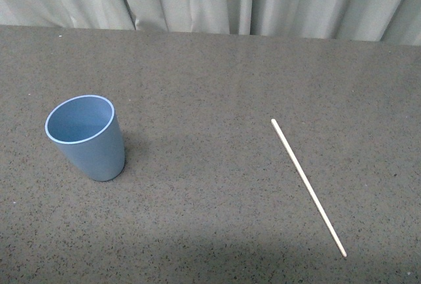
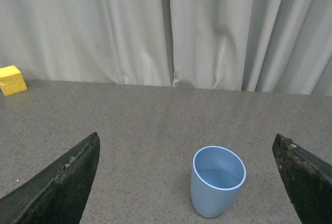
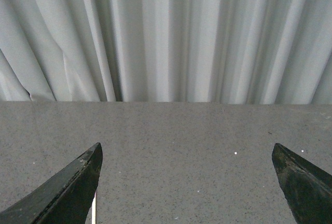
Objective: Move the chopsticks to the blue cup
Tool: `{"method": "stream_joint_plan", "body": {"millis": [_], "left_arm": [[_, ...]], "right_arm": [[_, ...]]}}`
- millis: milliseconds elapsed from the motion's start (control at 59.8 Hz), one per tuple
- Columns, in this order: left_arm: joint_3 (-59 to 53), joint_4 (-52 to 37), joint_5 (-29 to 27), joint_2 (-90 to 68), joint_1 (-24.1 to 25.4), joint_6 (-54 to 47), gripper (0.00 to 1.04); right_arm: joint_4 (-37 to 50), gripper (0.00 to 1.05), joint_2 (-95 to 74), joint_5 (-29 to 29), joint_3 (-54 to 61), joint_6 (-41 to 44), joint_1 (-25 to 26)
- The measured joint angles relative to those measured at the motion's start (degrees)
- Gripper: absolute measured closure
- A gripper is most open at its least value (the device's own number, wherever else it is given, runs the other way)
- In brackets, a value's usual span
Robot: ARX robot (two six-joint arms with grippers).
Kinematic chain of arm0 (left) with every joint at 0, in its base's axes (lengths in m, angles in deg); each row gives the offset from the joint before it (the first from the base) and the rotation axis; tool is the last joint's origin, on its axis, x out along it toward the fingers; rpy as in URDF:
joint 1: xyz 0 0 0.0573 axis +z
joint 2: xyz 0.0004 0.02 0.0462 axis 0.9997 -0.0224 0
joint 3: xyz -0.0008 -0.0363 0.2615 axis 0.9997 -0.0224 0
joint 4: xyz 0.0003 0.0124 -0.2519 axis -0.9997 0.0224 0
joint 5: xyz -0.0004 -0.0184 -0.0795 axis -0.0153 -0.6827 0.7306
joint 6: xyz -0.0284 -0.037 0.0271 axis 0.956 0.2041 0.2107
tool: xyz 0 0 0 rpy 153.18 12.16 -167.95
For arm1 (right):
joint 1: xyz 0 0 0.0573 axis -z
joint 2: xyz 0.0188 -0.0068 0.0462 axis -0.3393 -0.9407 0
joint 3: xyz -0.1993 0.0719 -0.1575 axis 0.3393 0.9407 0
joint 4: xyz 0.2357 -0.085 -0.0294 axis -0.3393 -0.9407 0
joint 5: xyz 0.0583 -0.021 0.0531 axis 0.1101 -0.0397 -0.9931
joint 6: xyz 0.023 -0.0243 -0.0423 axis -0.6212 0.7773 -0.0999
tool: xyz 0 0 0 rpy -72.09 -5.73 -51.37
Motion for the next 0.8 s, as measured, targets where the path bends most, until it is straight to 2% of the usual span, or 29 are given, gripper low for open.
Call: {"method": "stream_joint_plan", "body": {"millis": [803], "left_arm": [[0.0, 0.0, 0.0, 0.0, 0.0, 0.0, 0.07]], "right_arm": [[0.0, 0.09, 0.0, 0.0, 0.0, 0.0, 0.0]]}}
